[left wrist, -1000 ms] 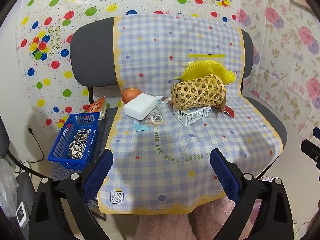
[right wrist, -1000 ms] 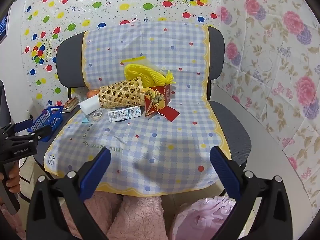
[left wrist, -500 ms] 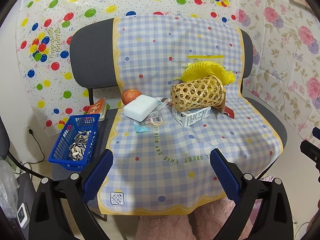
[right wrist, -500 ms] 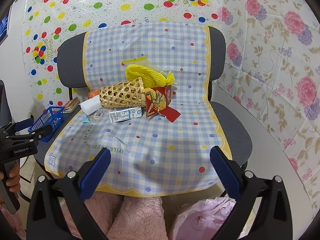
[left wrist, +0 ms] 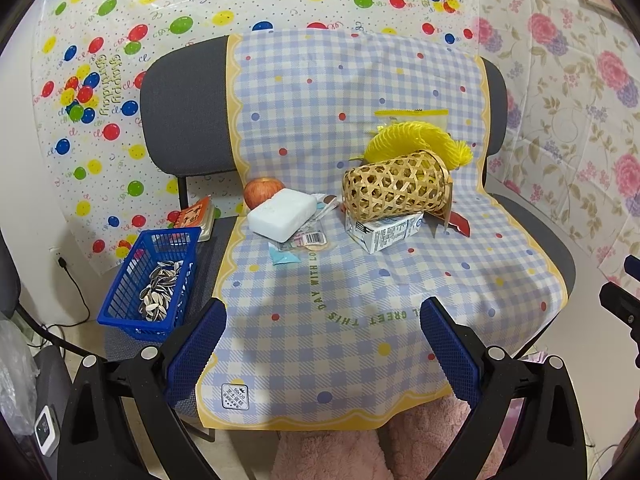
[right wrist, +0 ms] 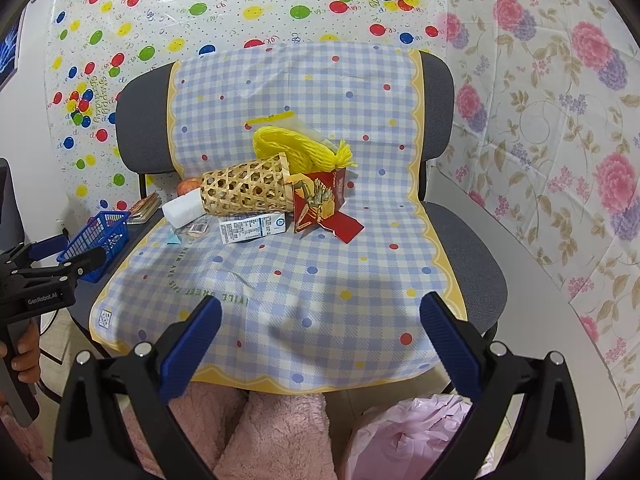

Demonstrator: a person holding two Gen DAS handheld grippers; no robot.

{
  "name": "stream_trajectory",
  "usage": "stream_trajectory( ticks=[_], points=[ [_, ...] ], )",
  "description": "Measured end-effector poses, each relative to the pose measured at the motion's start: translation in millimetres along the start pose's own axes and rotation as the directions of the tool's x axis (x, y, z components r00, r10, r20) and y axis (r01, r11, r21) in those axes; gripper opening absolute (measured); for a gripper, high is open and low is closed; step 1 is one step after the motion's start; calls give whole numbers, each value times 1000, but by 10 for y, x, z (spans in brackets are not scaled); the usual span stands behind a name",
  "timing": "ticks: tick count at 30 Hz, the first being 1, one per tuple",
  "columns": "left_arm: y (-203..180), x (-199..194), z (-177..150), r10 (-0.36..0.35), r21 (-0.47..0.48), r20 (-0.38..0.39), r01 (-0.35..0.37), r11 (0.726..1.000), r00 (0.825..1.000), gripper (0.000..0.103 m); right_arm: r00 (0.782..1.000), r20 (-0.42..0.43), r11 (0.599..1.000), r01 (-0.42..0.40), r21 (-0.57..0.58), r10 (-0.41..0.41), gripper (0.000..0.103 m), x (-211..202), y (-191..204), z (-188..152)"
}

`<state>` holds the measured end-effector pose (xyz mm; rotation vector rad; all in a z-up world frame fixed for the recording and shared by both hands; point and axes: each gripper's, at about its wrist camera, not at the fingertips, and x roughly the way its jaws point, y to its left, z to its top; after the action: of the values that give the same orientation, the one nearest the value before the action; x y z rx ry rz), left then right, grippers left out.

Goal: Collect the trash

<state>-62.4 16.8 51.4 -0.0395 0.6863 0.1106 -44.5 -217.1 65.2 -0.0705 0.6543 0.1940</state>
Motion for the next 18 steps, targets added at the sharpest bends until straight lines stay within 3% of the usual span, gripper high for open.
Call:
stream_trajectory(
  ticks=[18],
  points=[
    [53, 58, 14, 4, -1, -5, -4, 1000, 1000, 96, 1000, -10, 1000, -14, 6, 14, 97, 48, 10, -13]
  ],
)
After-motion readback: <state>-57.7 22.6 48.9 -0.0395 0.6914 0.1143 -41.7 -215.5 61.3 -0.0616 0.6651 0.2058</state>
